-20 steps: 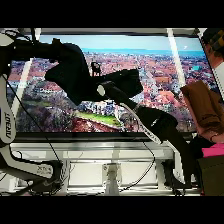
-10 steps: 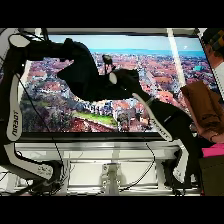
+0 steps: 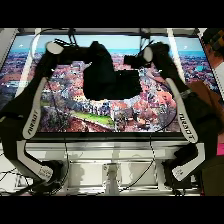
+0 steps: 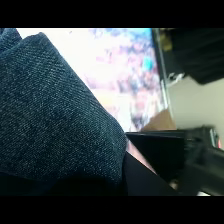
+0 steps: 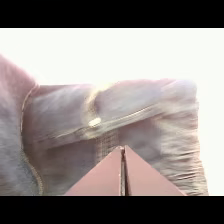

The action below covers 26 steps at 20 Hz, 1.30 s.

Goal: Fold the clothes and pants, and hang the long-sleeved shirts on hangers.

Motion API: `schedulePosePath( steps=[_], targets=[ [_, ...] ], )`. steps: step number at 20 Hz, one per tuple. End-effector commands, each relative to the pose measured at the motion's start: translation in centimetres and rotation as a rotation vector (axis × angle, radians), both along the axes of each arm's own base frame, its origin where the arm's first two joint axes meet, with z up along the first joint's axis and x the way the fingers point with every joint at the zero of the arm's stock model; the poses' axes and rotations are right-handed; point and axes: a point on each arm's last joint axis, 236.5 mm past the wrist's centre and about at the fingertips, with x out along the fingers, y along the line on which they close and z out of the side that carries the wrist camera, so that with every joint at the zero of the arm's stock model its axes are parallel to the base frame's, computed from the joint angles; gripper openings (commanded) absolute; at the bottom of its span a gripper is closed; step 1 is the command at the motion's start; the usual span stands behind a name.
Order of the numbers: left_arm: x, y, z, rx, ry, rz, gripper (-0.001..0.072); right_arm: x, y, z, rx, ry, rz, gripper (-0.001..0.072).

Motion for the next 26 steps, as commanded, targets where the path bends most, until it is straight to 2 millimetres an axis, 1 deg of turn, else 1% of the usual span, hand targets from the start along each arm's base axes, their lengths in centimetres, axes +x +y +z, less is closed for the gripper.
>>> schedulePosePath(
  steps=[1, 2, 4, 5, 6, 8, 10, 12, 13, 14, 15, 16, 17, 18, 19, 20, 21, 23, 25, 26],
  targets=[
    [0.5, -5.2, -0.7, -0.041, -0.039, 0.064, 0.0048, 0.6, -4.5, 2.7, -0.024, -0.043, -0.049, 0.0034],
    [0.3, -6.6, -1.2, -0.046, -0.045, 0.075, 0.0194, 0.7, -5.4, 2.9, -0.037, -0.046, -0.048, 0.0034],
    [-0.2, -8.8, -1.7, -0.053, -0.058, 0.085, 0.0703, 0.6, -7.1, 2.6, -0.061, -0.030, -0.052, 0.0039],
    [-0.6, -9.6, -1.6, -0.062, -0.057, 0.081, 0.0717, 0.5, -8.0, 2.4, -0.075, -0.016, -0.054, 0.0053],
    [-0.8, -10.0, -1.4, -0.060, -0.069, 0.077, 0.0717, 0.3, -9.0, 2.2, -0.088, 0.001, -0.056, 0.0053],
    [-0.8, -9.9, -1.3, -0.048, -0.088, 0.071, 0.0716, -0.1, -10.9, 1.7, -0.117, 0.030, -0.056, 0.0054],
    [-0.3, -8.7, -1.2, -0.021, -0.113, 0.055, 0.0708, -0.3, -12.9, 1.5, -0.154, 0.048, -0.039, 0.0054],
    [-0.5, -7.0, -1.3, 0.033, -0.155, -0.019, 0.0707, -0.1, -14.8, 1.5, -0.196, 0.046, 0.001, 0.0055],
    [-0.8, -5.9, -1.2, 0.058, -0.175, -0.066, 0.0692, -0.1, -15.8, 1.4, -0.216, 0.045, 0.032, 0.0059],
    [-1.0, -4.6, -0.9, 0.072, -0.182, -0.098, 0.0603, -0.1, -16.3, 1.5, -0.223, 0.040, 0.076, 0.0057],
    [-1.0, -3.1, -0.4, 0.076, -0.180, -0.114, 0.0544, -0.3, -15.8, 1.7, -0.206, 0.028, 0.162, 0.0035],
    [-0.9, -1.6, 0.1, 0.075, -0.175, -0.115, 0.0544, -0.4, -14.9, 2.2, -0.172, 0.002, 0.238, 0.0035],
    [-0.6, 0.1, 0.7, 0.075, -0.174, -0.108, 0.0544, -0.6, -13.9, 3.1, -0.113, -0.035, 0.283, 0.0035],
    [-0.4, 1.5, 1.2, 0.075, -0.175, -0.100, 0.0544, -0.6, -13.4, 4.1, -0.059, -0.072, 0.302, 0.0036],
    [-0.2, 2.9, 1.8, 0.076, -0.177, -0.092, 0.0544, -0.9, -13.2, 4.8, -0.007, -0.102, 0.305, 0.0035],
    [-0.1, 3.9, 2.2, 0.076, -0.178, -0.087, 0.0544, -1.5, -13.4, 5.0, 0.029, -0.112, 0.303, 0.0035],
    [-0.2, 4.8, 2.6, 0.077, -0.178, -0.088, 0.0544, -2.6, -13.5, 4.4, 0.059, -0.101, 0.314, 0.0036],
    [-0.7, 5.6, 2.9, 0.077, -0.170, -0.105, 0.0544, -5.1, -13.7, 1.5, 0.123, -0.058, 0.295, 0.0036],
    [-1.1, 5.6, 2.7, 0.079, -0.161, -0.122, 0.0544, -5.9, -13.3, -1.1, 0.222, -0.065, 0.196, 0.0040],
    [-1.1, 5.6, 2.7, 0.079, -0.161, -0.122, 0.0544, -5.9, -13.0, -2.1, 0.268, -0.067, 0.157, 0.0138]
  ],
)
